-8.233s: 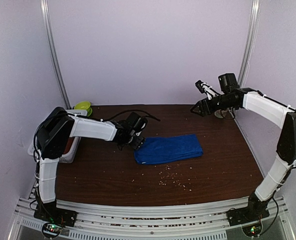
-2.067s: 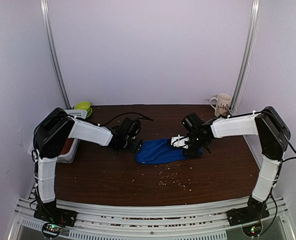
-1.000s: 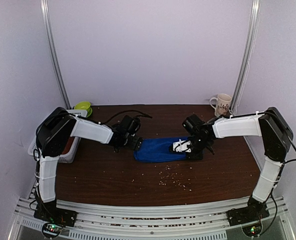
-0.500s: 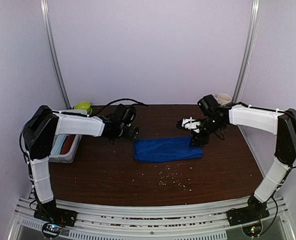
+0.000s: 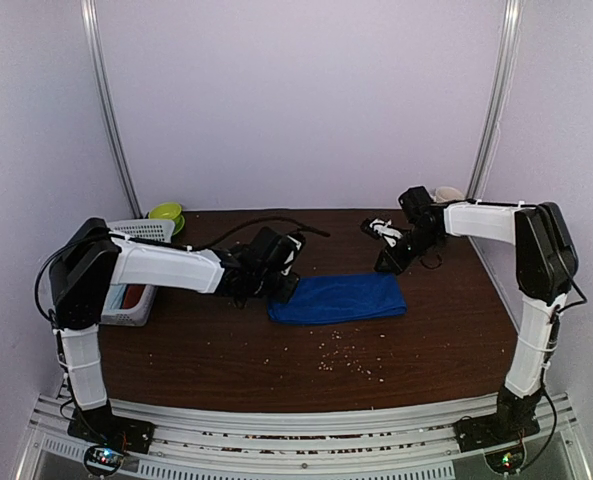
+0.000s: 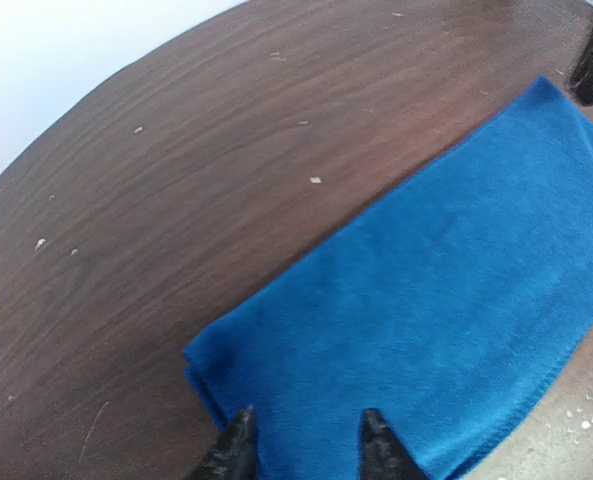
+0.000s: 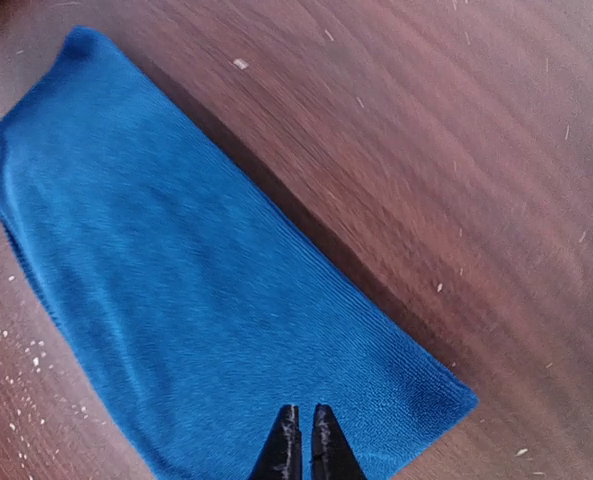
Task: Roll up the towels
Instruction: Smooth out the towel at the center of the board.
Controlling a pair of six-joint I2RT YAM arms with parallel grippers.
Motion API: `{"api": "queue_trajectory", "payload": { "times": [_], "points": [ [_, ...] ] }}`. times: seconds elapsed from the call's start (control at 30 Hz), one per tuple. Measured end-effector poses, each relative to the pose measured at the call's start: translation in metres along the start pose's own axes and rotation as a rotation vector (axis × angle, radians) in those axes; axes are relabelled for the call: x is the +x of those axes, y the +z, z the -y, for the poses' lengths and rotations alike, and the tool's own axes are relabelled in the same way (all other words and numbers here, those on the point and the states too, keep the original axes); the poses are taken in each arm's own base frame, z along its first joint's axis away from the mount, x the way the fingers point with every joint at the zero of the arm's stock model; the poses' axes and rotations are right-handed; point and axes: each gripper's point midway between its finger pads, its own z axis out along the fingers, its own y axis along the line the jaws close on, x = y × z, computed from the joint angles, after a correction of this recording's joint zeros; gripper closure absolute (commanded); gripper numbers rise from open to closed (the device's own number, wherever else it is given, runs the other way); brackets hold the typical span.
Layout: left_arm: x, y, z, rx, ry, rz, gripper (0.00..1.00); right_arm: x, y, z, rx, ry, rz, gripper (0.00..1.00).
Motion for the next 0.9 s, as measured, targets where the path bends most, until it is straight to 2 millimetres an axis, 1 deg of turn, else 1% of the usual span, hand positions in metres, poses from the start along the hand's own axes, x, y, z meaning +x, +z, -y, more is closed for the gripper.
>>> {"api": "queue_trajectory", "payload": {
  "times": [0.07, 0.1, 0.17, 0.23, 0.33, 0.4, 0.43, 0.57, 0.6, 0.67, 0.7, 0.73, 0.83, 0.87, 0.9],
  "points": [
    [0.002, -0.001, 0.013, 0.032, 0.007, 0.002, 0.77, 0.012, 0.012, 0.008, -0.011, 0.058, -0.028, 0.94],
    [0.004, 0.0, 0.015, 0.037, 0.005, 0.0, 0.78, 0.019, 0.017, 0.013, -0.013, 0.085, -0.041, 0.94],
    [0.013, 0.004, 0.014, 0.036, 0.004, -0.019, 0.87, 0.031, 0.021, 0.024, -0.009, 0.134, -0.062, 0.94],
    [0.028, 0.01, 0.012, 0.035, 0.004, -0.05, 0.88, 0.039, 0.022, 0.035, -0.001, 0.175, -0.07, 0.94],
    [0.055, 0.018, 0.009, 0.027, 0.013, -0.107, 0.89, 0.044, 0.023, 0.046, 0.007, 0.21, -0.075, 0.94],
    [0.068, 0.022, 0.008, 0.018, 0.021, -0.137, 0.88, 0.046, 0.023, 0.051, 0.01, 0.219, -0.075, 0.94],
    [0.073, 0.023, 0.007, 0.014, 0.023, -0.145, 0.88, 0.046, 0.024, 0.052, 0.01, 0.221, -0.075, 0.94],
    [0.072, 0.024, 0.004, -0.007, 0.018, -0.137, 0.84, 0.053, 0.032, 0.052, 0.001, 0.233, -0.095, 0.94],
    [0.072, 0.024, 0.003, -0.012, 0.019, -0.136, 0.81, 0.054, 0.034, 0.052, 0.001, 0.236, -0.099, 0.94],
    [0.072, 0.024, 0.0, -0.027, 0.019, -0.134, 0.67, 0.055, 0.034, 0.053, 0.009, 0.239, -0.1, 0.93],
    [0.072, 0.024, -0.001, -0.035, 0.017, -0.134, 0.63, 0.055, 0.034, 0.055, 0.017, 0.241, -0.1, 0.91],
    [0.073, 0.024, -0.004, -0.047, 0.016, -0.134, 0.57, 0.055, 0.034, 0.056, 0.023, 0.242, -0.102, 0.87],
    [0.073, 0.025, -0.01, -0.07, 0.014, -0.133, 0.42, 0.055, 0.032, 0.057, 0.037, 0.232, -0.105, 0.66],
    [0.072, 0.025, -0.013, -0.08, 0.01, -0.131, 0.38, 0.054, 0.029, 0.057, 0.047, 0.226, -0.107, 0.59],
    [0.072, 0.025, -0.014, -0.084, 0.012, -0.131, 0.36, 0.054, 0.025, 0.057, 0.052, 0.22, -0.11, 0.54]
  ]
}}
